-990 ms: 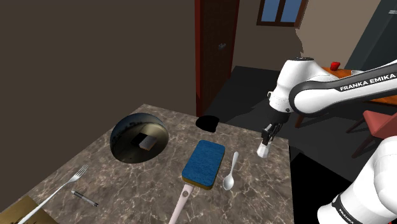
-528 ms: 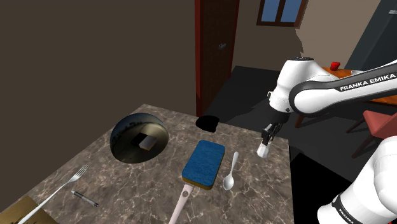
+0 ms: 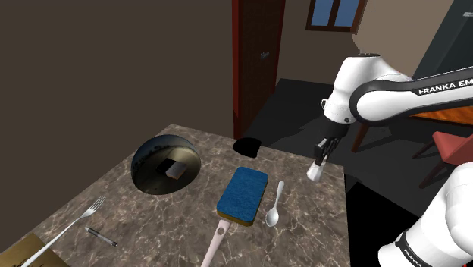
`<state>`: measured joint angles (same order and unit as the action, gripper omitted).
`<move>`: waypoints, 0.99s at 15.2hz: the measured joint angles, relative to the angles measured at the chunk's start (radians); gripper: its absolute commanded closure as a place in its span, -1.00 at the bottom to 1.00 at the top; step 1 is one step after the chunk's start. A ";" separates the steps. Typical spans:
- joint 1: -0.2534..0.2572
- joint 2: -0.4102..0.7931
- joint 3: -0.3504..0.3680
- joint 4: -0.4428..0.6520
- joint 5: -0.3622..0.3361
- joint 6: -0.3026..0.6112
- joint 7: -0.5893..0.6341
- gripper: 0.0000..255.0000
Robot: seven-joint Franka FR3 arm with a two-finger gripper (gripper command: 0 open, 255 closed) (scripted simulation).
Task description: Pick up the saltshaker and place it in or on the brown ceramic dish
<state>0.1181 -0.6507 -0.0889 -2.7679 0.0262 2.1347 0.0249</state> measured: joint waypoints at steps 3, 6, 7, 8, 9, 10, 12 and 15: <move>0.000 -0.020 0.003 0.031 0.000 -0.050 0.005 1.00; -0.001 -0.039 0.004 0.059 -0.001 -0.097 0.007 1.00; -0.001 -0.042 0.006 0.071 -0.001 -0.114 0.009 1.00; 0.000 -0.047 0.007 0.080 -0.001 -0.127 0.011 1.00; -0.001 -0.052 0.007 0.092 -0.001 -0.144 0.011 1.00; -0.001 -0.055 0.008 0.104 -0.001 -0.159 0.012 1.00; -0.003 -0.063 0.006 0.121 -0.003 -0.184 0.011 1.00; -0.001 -0.070 0.009 0.163 -0.002 -0.233 0.016 1.00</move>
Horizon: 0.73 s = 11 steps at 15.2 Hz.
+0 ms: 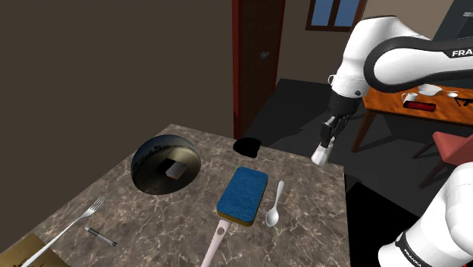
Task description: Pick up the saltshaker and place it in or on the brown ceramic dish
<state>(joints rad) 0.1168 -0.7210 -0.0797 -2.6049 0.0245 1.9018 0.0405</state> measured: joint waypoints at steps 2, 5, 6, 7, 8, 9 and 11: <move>0.003 0.021 0.002 0.027 0.003 -0.005 0.003 1.00; 0.014 0.128 0.006 0.114 0.013 0.014 0.009 1.00; 0.017 0.170 0.006 0.145 0.015 0.026 0.008 1.00; 0.020 0.211 0.006 0.182 0.018 0.029 0.009 1.00; 0.023 0.254 0.006 0.223 0.021 0.030 0.009 1.00; 0.025 0.297 0.005 0.262 0.024 0.036 0.009 1.00; 0.030 0.368 0.006 0.338 0.029 0.030 0.010 1.00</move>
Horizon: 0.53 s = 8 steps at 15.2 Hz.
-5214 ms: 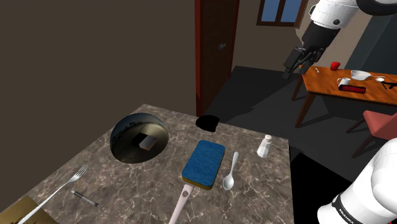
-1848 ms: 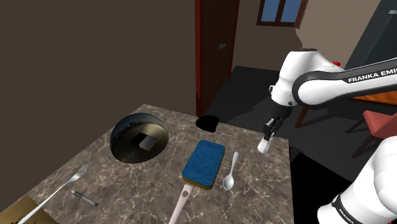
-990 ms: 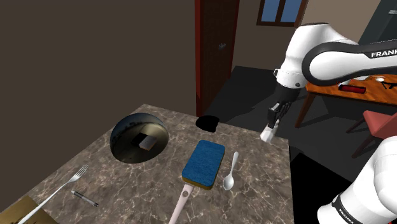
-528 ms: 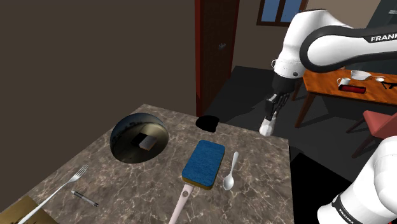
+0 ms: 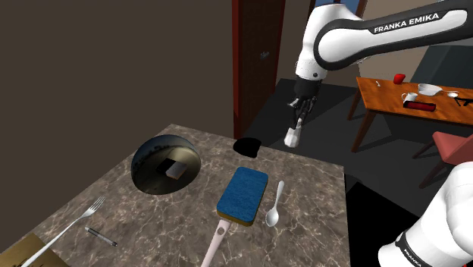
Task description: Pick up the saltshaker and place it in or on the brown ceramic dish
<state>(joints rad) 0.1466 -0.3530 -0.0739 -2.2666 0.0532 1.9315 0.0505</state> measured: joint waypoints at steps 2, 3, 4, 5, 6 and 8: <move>0.008 0.083 0.006 0.089 0.008 -0.006 0.009 1.00; 0.008 0.120 0.004 0.125 0.010 -0.005 0.007 1.00; 0.012 0.160 0.008 0.170 0.013 -0.010 0.014 1.00; 0.016 0.207 0.011 0.222 0.017 -0.014 0.018 1.00; 0.015 0.251 0.009 0.276 0.019 -0.025 0.014 1.00; 0.014 0.327 0.007 0.377 0.024 -0.050 0.012 1.00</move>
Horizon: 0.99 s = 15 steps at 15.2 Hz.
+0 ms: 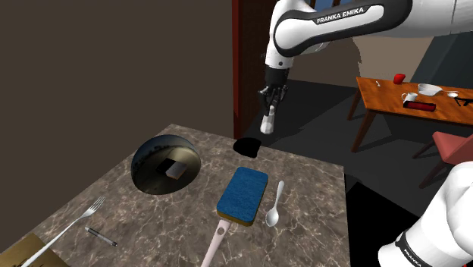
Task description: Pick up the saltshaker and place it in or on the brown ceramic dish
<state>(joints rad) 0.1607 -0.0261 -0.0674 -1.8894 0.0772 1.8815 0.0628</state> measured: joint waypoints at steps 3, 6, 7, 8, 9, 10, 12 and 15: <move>0.004 0.121 0.004 0.157 0.007 -0.036 0.009 1.00; 0.003 0.251 0.006 0.335 0.014 -0.085 0.013 1.00; 0.002 0.274 0.005 0.356 0.015 -0.083 0.011 1.00; 0.001 0.284 0.005 0.362 0.016 -0.079 0.010 1.00; 0.001 0.290 0.006 0.357 0.017 -0.068 0.009 1.00; 0.001 0.291 0.006 0.344 0.017 -0.054 0.008 1.00; 0.003 0.290 0.007 0.316 0.017 -0.027 0.009 1.00; 0.004 0.296 0.007 0.287 0.018 0.007 0.007 1.00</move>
<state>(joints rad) 0.1647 0.2696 -0.0600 -1.6019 0.0955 1.8889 0.0700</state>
